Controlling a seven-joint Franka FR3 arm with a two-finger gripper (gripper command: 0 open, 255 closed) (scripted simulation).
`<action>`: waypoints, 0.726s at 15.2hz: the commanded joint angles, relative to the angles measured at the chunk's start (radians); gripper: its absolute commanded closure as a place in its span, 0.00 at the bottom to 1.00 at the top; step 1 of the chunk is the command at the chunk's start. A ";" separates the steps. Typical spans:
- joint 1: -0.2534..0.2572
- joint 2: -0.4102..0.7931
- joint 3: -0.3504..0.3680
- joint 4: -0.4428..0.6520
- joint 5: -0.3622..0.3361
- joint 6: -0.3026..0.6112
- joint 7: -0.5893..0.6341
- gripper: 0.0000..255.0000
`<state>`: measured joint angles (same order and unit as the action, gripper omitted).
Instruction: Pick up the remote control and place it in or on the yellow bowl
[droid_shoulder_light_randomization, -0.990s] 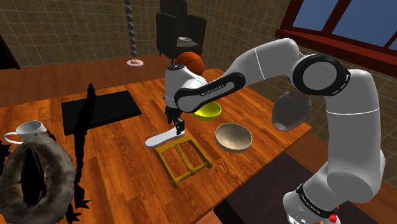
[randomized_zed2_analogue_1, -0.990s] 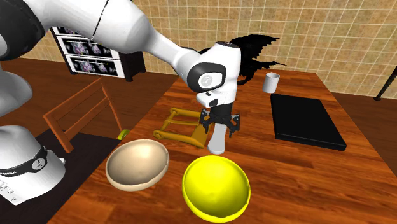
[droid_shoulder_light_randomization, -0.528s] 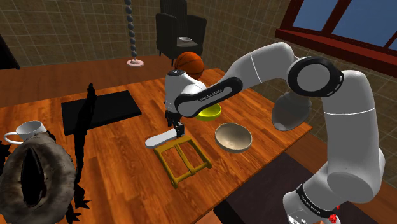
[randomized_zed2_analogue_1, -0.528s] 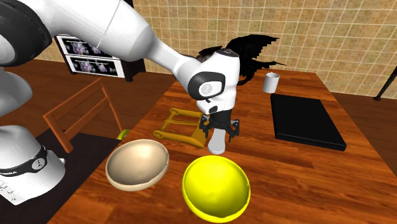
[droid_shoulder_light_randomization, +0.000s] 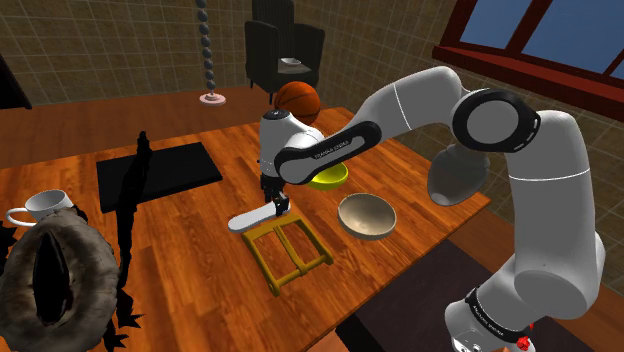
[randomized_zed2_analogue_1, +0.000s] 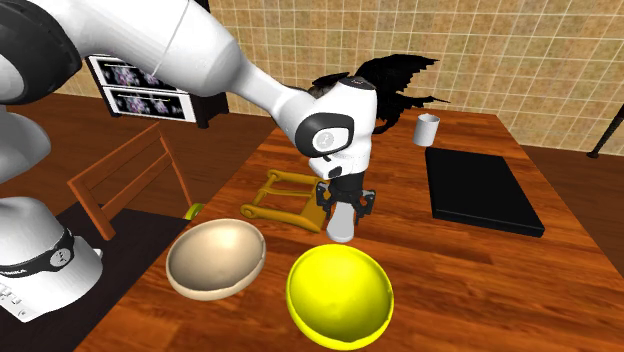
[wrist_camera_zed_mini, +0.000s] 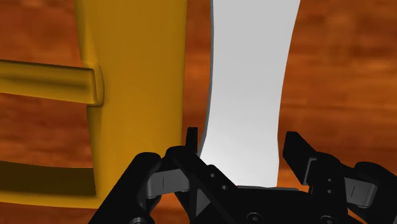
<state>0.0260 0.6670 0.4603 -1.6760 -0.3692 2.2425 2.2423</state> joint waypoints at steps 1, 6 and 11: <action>0.000 0.000 0.000 0.000 0.000 0.000 0.000 1.00; 0.000 0.000 0.000 0.000 0.000 0.000 0.000 1.00; -0.011 -0.041 0.016 0.006 0.021 -0.044 -0.012 1.00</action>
<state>0.0162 0.6360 0.4723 -1.6714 -0.3531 2.2087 2.2309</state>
